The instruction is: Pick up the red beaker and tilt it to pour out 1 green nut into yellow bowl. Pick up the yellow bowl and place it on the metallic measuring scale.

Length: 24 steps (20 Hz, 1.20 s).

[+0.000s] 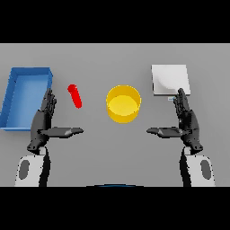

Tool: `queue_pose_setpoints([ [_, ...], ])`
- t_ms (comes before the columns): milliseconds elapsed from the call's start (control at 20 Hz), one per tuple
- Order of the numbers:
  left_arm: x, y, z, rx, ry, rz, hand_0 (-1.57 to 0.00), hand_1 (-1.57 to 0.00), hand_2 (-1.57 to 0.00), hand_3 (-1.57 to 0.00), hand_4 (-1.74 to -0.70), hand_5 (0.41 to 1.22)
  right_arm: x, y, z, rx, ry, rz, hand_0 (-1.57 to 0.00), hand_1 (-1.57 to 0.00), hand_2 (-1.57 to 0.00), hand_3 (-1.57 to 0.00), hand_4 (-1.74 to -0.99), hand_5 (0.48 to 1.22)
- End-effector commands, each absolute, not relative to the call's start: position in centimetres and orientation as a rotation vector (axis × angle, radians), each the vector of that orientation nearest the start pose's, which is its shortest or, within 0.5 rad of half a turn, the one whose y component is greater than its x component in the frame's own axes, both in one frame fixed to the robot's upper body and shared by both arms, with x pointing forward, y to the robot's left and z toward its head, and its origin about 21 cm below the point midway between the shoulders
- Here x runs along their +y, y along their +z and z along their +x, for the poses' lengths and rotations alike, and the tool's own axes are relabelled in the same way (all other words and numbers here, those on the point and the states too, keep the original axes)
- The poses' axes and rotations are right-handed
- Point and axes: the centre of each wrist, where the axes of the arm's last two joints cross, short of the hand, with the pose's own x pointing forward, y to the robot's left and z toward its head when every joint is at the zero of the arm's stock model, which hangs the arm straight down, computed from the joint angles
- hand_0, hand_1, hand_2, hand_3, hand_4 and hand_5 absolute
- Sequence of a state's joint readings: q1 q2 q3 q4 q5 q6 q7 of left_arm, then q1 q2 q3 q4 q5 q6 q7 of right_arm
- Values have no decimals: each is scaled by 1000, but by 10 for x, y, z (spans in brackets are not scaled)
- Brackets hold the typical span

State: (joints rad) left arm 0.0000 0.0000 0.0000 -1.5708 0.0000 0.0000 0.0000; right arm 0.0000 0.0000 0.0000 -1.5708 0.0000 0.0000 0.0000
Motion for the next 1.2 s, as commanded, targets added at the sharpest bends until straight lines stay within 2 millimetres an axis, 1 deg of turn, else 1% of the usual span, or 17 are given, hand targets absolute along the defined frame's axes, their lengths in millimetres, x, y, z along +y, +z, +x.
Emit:
queue_pose_setpoints([
  [0, 230, -3, 248, -1571, 1, 1, 1, 1, 1, 1, -1093, 623, -228, -3, 248, -1571, -1, -1, 1, 1, 1, 1, -1128, 660],
  [200, 237, -2, 248, -1571, 1, 4, 1, 1, 1, 1, -1093, 623, -229, -3, 248, -1572, 0, -1, 1, 1, 1, 1, -1128, 660],
  [250, 238, -4, 248, -1566, 0, -1, 1, 1, 1, 1, -1093, 623, -233, -1, 250, -1568, -3, 0, 1, 1, 1, 1, -1128, 660],
  [300, 239, -1, 238, -1605, -69, 42, 1, 1, 1, 1, -1093, 623, -229, 0, 240, -1669, 124, -81, 1, 1, 1, 1, -1128, 660],
  [400, 234, 1, 224, -1632, -133, 82, 1, 1, 1, 1, -1094, 618, -219, 1, 229, -1720, 248, -158, 1, 1, 1, 1, -1127, 664],
  [500, 233, 7, 220, -1614, -156, 103, 1, 1, 1, 1, -1096, 615, -216, 0, 222, -1724, 283, -183, 1, 1, 1, 1, -1126, 668],
  [600, 233, 8, 218, -1591, -169, 116, 1, 1, 1, 1, -1096, 616, -217, 2, 221, -1707, 290, -205, 1, 1, 1, 1, -1112, 659],
  [700, 232, 6, 225, -1558, -184, 123, 1, 1, 1, 1, -1090, 612, -216, 3, 221, -1714, 276, -192, 1, 1, 1, 1, -1121, 658],
  [800, 224, 4, 232, -1582, -206, 129, 1, 1, 1, 1, -1095, 617, -214, 9, 221, -1719, 275, -195, 1, 1, 1, 1, -1127, 652],
  [900, 221, -1, 246, -1579, -218, 129, 1, 1, 1, 1, -1116, 627, -216, 11, 219, -1723, 267, -185, 1, 1, 1, 1, -1143, 650],
  [950, 220, -6, 251, -1587, -218, 130, 1, 1, 1, 1, -1130, 633, -217, 8, 218, -1715, 250, -166, 1, 1, 1, 1, -1160, 651],
  [1000, 218, -6, 256, -1599, -223, 130, 1, 1, 1, 1, -1139, 636, -219, 10, 220, -1710, 243, -162, 1, 1, 1, 1, -1171, 653],
  [1050, 215, -9, 266, -1587, -220, 131, 1, 1, 1, 1, -1147, 636, -221, 9, 219, -1708, 242, -161, 1, 1, 1, 1, -1182, 655],
  [1150, 210, -12, 276, -1590, -229, 141, 1, 1, 1, 1, -1153, 636, -218, 6, 222, -1708, 246, -149, 1, 1, 1, 1, -1204, 661],
])
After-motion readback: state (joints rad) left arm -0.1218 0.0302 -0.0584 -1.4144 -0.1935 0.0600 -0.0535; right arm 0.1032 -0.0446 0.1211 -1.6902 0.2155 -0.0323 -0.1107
